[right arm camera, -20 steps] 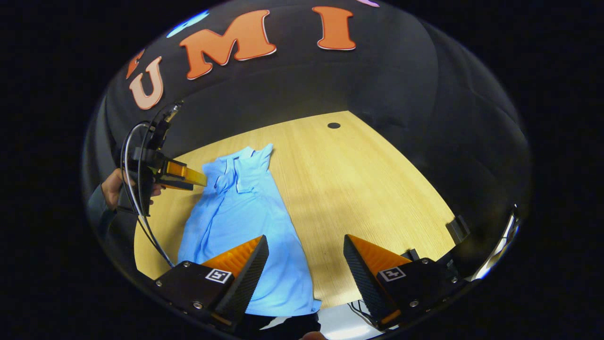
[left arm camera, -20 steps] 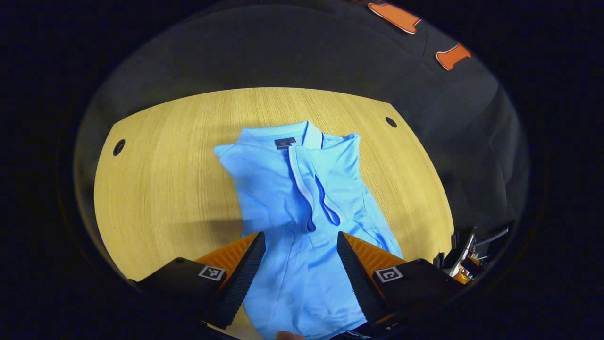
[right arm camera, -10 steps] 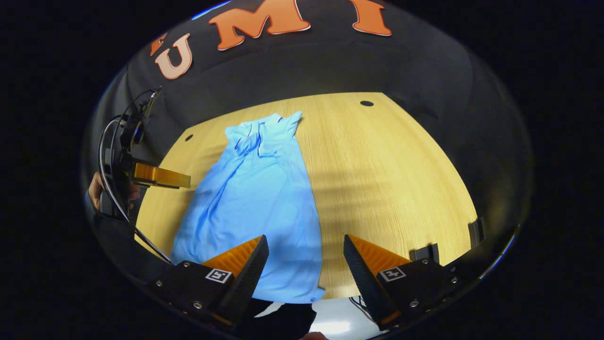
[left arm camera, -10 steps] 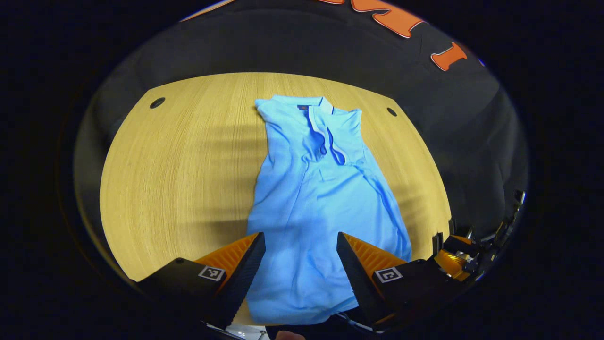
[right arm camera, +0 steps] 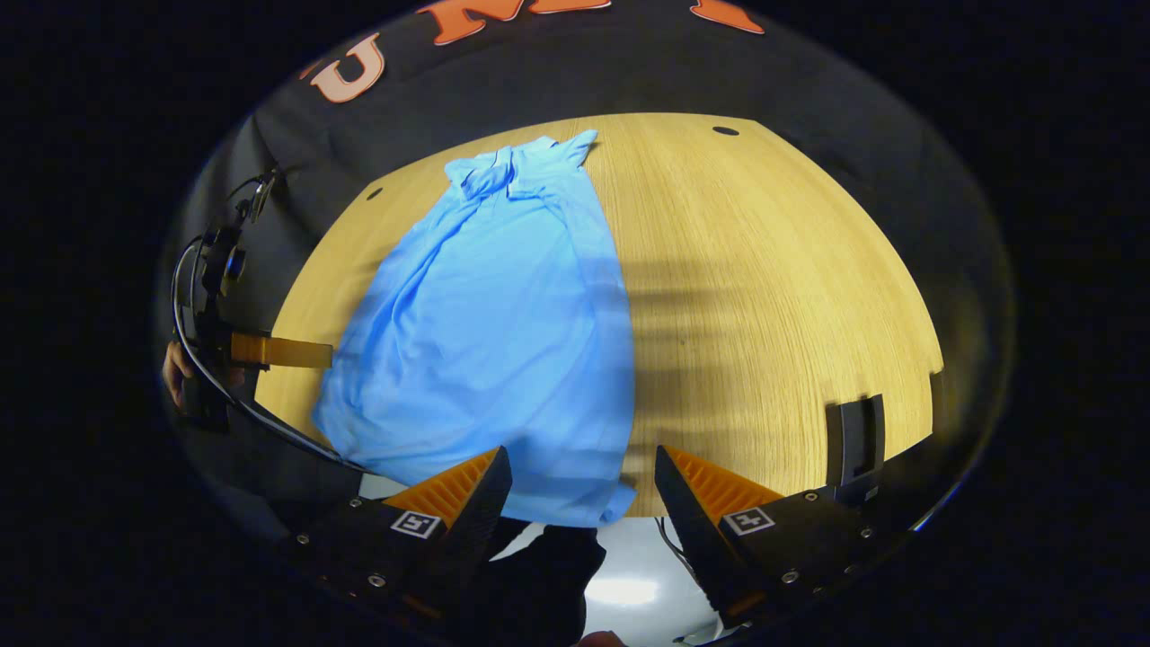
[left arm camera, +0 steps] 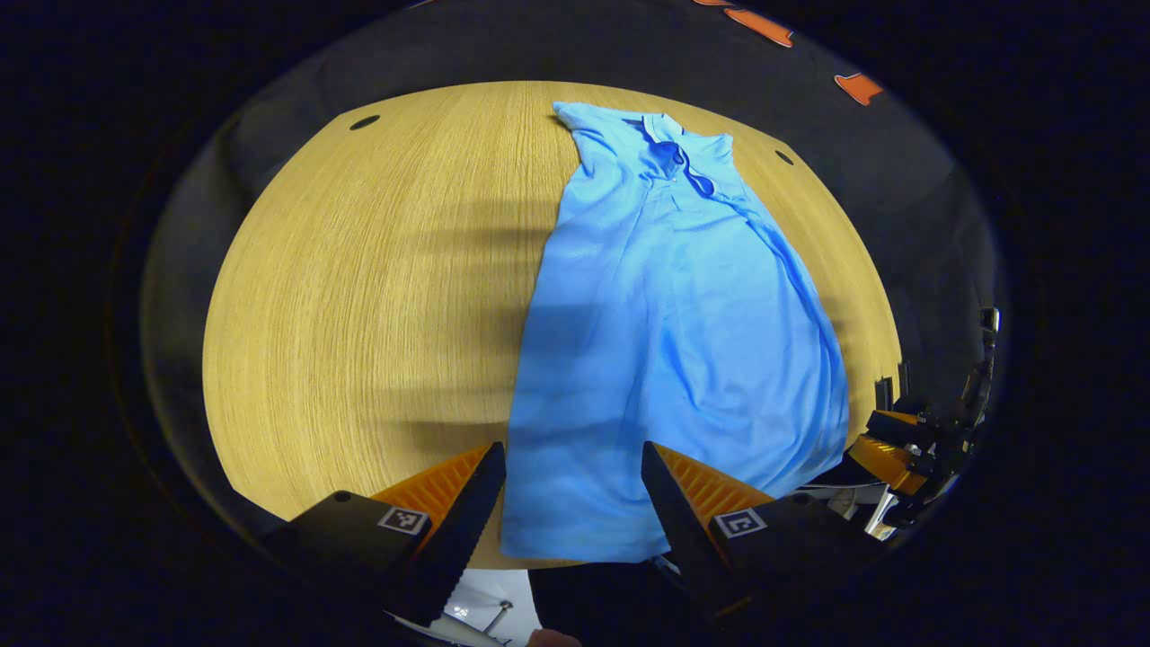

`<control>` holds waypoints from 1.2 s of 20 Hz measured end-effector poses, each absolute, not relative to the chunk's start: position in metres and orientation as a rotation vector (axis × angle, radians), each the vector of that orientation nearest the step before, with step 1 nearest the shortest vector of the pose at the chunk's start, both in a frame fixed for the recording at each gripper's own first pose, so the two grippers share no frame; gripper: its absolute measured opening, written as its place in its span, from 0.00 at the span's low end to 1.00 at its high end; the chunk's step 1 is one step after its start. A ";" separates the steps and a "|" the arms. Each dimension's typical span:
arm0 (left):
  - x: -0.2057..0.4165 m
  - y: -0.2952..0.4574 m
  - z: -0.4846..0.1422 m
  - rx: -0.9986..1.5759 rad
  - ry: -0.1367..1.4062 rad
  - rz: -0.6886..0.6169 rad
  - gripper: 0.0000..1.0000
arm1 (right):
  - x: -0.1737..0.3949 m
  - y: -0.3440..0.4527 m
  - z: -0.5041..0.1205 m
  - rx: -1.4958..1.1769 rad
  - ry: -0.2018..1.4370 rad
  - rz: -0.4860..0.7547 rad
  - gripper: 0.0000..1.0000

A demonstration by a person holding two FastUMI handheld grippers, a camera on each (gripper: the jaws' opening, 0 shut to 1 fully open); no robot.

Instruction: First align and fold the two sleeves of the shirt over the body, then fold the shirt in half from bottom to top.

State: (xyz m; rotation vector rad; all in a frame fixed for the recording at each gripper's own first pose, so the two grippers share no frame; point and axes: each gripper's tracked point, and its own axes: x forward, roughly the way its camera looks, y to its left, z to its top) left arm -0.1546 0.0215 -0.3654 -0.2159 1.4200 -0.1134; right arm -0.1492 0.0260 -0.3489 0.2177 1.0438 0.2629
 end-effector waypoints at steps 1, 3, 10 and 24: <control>-0.164 0.022 -0.367 -0.217 1.432 -0.115 0.99 | -0.153 0.030 -0.354 0.209 1.057 0.275 0.98; -0.178 0.022 -0.369 -0.210 1.451 -0.120 0.99 | -0.162 0.035 -0.364 0.198 1.093 0.283 0.99; -0.214 0.024 -0.387 -0.124 1.512 -0.140 1.00 | -0.171 0.044 -0.378 0.169 1.154 0.306 0.99; -0.213 -0.005 -0.391 0.025 1.489 -0.170 0.54 | -0.161 0.036 -0.386 0.134 1.210 0.199 0.10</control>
